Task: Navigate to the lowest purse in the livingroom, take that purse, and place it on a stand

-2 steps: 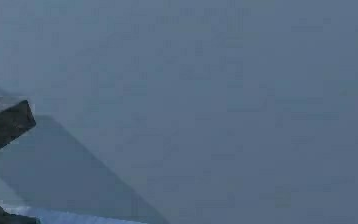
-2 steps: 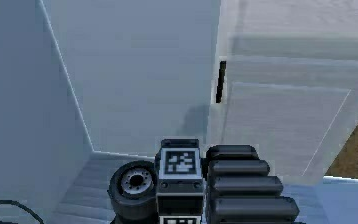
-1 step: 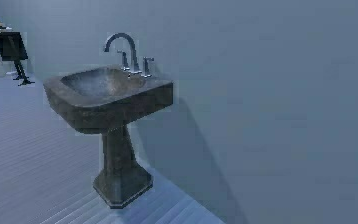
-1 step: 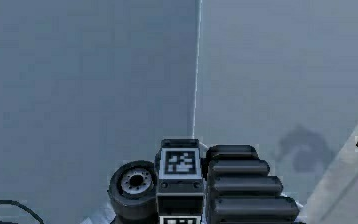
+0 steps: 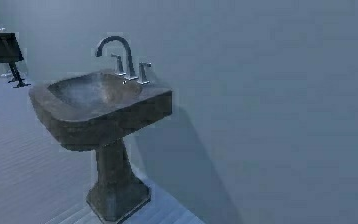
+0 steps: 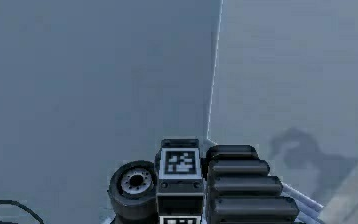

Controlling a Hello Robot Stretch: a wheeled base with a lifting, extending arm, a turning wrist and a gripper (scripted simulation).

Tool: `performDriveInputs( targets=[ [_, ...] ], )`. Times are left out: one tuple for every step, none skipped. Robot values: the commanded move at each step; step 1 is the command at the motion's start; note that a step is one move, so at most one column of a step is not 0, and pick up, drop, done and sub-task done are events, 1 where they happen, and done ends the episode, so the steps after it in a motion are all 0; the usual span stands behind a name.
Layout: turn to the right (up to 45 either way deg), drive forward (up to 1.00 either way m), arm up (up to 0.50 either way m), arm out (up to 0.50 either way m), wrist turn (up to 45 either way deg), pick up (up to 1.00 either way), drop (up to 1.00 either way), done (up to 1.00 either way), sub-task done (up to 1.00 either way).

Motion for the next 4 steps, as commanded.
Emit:
performDriveInputs(
  targets=[
    [-18.0, 0.0, 0.0, 0.0, 0.0, 0.0, 0.0, 0.0, 0.0],
    [0.0, 0.4, 0.0, 0.0, 0.0, 0.0, 0.0, 0.0, 0.0],
    [-24.0, 0.0, 0.0, 0.0, 0.0, 0.0, 0.0, 0.0, 0.0],
    [-3.0, 0.0, 0.0, 0.0, 0.0, 0.0, 0.0, 0.0, 0.0]
  ],
)
